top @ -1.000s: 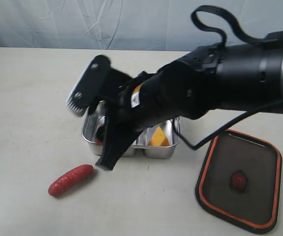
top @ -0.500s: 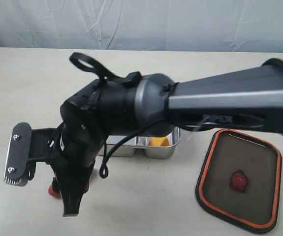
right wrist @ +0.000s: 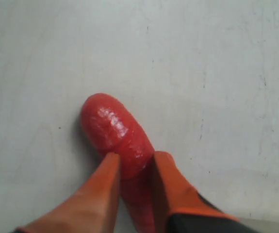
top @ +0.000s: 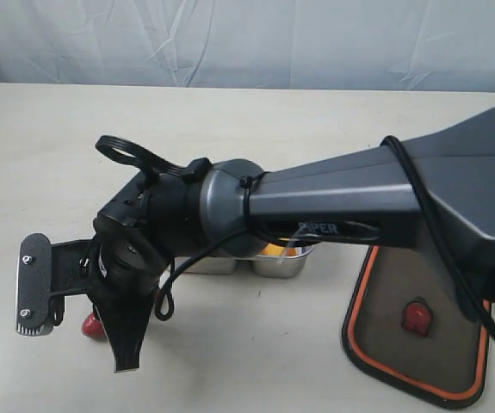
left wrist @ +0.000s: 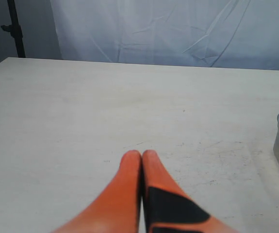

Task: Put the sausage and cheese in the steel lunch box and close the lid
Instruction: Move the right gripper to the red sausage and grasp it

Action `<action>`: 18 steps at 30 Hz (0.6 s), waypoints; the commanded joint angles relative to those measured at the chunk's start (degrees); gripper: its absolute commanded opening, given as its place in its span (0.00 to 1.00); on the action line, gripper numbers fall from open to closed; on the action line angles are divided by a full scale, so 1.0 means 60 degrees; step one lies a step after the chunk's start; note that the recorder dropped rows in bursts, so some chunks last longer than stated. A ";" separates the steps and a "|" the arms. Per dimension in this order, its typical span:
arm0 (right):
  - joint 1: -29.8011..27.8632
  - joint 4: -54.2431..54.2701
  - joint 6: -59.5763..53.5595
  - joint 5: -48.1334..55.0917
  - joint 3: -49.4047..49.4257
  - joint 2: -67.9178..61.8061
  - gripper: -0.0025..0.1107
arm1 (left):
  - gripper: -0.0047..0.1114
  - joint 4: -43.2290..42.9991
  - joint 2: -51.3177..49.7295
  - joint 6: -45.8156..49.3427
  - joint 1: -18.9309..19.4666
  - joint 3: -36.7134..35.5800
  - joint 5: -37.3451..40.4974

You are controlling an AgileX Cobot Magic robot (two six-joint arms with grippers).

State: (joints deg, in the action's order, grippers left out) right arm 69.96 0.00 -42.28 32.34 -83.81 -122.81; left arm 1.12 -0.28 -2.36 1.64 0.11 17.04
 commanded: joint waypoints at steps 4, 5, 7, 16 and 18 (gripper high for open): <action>-0.0002 -0.0553 0.0180 -0.0030 0.0090 -0.0290 0.22 | 0.04 -0.0047 0.0047 -0.0029 -0.0023 -0.0019 -0.0123; -0.0002 -0.0597 0.0239 -0.0030 0.0090 -0.0290 0.22 | 0.04 -0.0047 0.0047 -0.0029 -0.0023 -0.0019 -0.0123; -0.0002 -0.0797 0.0432 0.0060 0.0090 -0.0290 0.22 | 0.04 -0.0047 0.0047 -0.0029 -0.0023 -0.0019 -0.0123; -0.0002 -0.1517 0.1403 0.0013 0.0090 -0.0290 0.36 | 0.04 -0.0047 0.0047 -0.0029 -0.0023 -0.0019 -0.0123; -0.0002 -0.1517 0.1419 -0.0056 0.0090 -0.0290 0.47 | 0.04 -0.0047 0.0047 -0.0029 -0.0023 -0.0019 -0.0123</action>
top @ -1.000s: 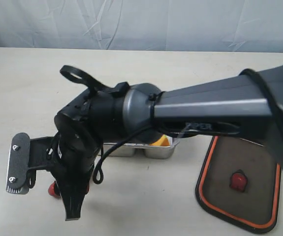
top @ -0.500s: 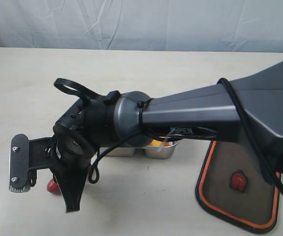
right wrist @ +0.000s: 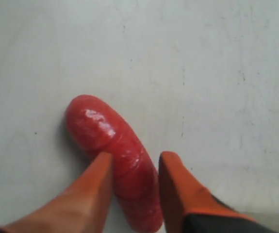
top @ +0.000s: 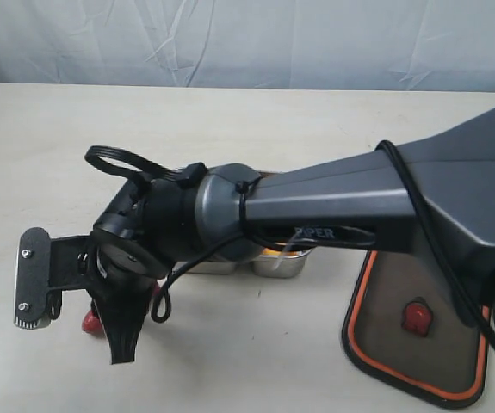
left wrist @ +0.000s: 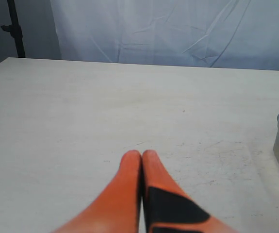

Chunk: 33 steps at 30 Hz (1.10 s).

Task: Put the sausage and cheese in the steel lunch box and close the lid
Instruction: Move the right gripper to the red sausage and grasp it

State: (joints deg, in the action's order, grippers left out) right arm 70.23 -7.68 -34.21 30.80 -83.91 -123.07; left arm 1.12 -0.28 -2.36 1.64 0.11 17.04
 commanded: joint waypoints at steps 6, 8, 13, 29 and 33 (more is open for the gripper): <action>-0.0047 -0.0236 0.0074 0.0199 0.0106 -0.0268 0.42 | 0.04 -0.0047 0.0047 -0.0029 -0.0023 -0.0019 -0.0123; -0.0047 -0.0236 0.0074 0.0161 0.0106 -0.0325 0.36 | 0.04 -0.0047 0.0047 -0.0029 -0.0023 -0.0019 -0.0123; -0.0047 -0.0200 0.0074 0.0176 0.0106 -0.0733 0.31 | 0.04 -0.0047 0.0047 -0.0029 -0.0023 -0.0019 -0.0123; -0.0047 -0.0202 0.0206 0.1195 0.0106 -0.0761 0.31 | 0.04 -0.0070 0.0047 -0.0029 -0.0023 -0.0019 -0.0123; -0.0047 -0.0879 0.0311 0.1891 0.0106 -0.0761 0.31 | 0.04 -0.0070 0.0047 -0.0029 -0.0023 -0.0019 -0.0123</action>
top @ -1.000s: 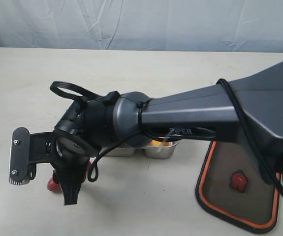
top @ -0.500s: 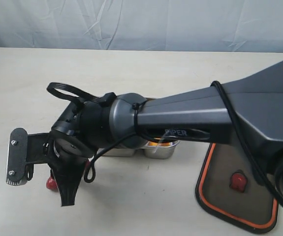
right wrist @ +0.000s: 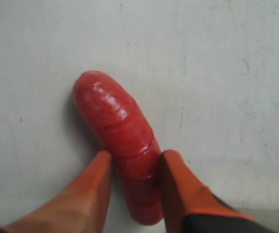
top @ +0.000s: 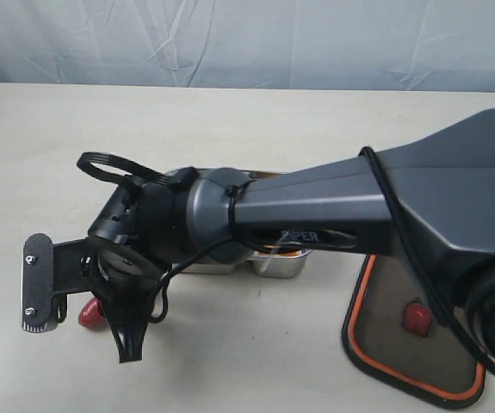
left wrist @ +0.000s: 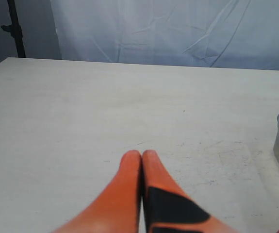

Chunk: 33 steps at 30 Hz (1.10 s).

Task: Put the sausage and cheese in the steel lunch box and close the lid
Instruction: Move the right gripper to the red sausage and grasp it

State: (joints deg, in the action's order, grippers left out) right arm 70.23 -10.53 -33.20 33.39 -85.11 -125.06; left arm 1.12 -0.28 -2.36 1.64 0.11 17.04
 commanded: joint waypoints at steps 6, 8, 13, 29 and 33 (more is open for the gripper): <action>-0.0049 -0.0660 0.0296 0.0967 0.0306 -0.0429 0.31 | 0.04 -0.0070 0.0047 -0.0029 -0.0023 -0.0019 -0.0123; -0.0049 -0.0740 0.0296 0.0872 0.0306 -0.0429 0.31 | 0.04 -0.0070 0.0047 -0.0029 -0.0023 -0.0019 -0.0123; -0.0049 -0.0746 0.0317 0.0569 0.0306 -0.0429 0.31 | 0.04 -0.0070 0.0047 -0.0029 -0.0023 -0.0019 -0.0123; 0.0103 -0.0664 0.0912 0.0775 0.0306 -0.0019 0.01 | 0.04 -0.0070 0.0047 -0.0029 -0.0023 -0.0019 -0.0123; 0.0103 -0.0547 0.1396 0.0716 0.0306 0.0613 0.01 | 0.04 -0.0070 0.0047 -0.0029 -0.0023 -0.0019 -0.0123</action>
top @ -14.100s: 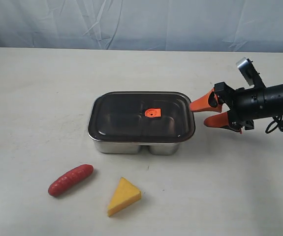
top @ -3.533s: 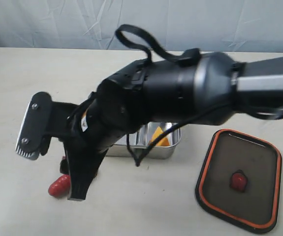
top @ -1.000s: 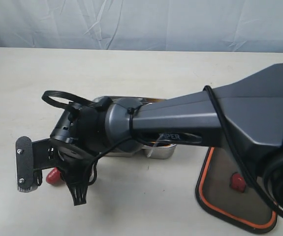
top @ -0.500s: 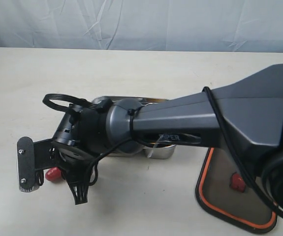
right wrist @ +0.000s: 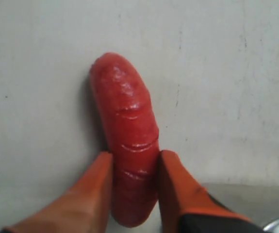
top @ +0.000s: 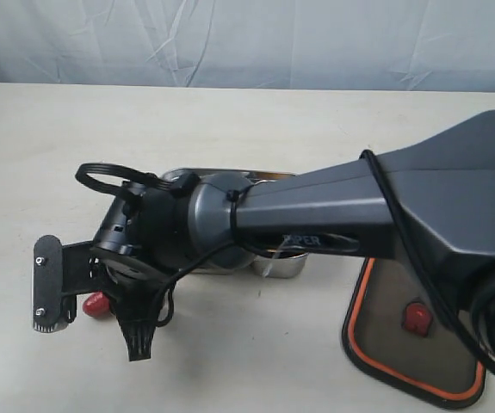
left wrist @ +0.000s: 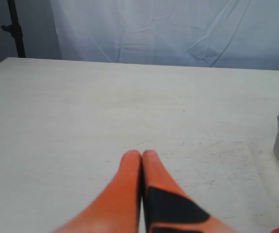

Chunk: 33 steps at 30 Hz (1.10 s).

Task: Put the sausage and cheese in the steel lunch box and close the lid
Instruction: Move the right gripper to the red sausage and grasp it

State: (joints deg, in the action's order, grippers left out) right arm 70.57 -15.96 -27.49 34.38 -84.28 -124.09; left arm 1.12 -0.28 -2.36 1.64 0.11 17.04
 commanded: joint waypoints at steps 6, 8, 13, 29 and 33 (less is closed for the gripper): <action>0.0047 0.0705 0.0641 0.0489 0.0168 0.1324 0.01 | 0.04 -0.0070 0.0047 -0.0029 -0.0023 -0.0019 -0.0123; 0.0027 0.0705 0.0870 0.0489 0.0168 0.1547 0.01 | 0.04 -0.0070 0.0047 -0.0029 -0.0023 -0.0019 -0.0123; 0.0008 0.0756 0.0870 0.0438 0.0168 0.1592 0.01 | 0.04 -0.0070 0.0047 -0.0029 -0.0023 -0.0019 -0.0123; 0.0008 0.1253 0.0829 -0.0390 0.0168 0.1033 0.39 | 0.04 -0.0116 0.0047 -0.0029 -0.0023 -0.0019 -0.0123; 0.0008 0.1253 0.0762 -0.0220 0.0168 0.0581 0.30 | 0.04 -0.0130 0.0047 -0.0029 -0.0023 -0.0019 -0.0123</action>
State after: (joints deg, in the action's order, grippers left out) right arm 70.57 -8.46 -22.43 32.49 -83.41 -119.14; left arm 0.47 -0.28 -2.36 1.64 0.11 17.04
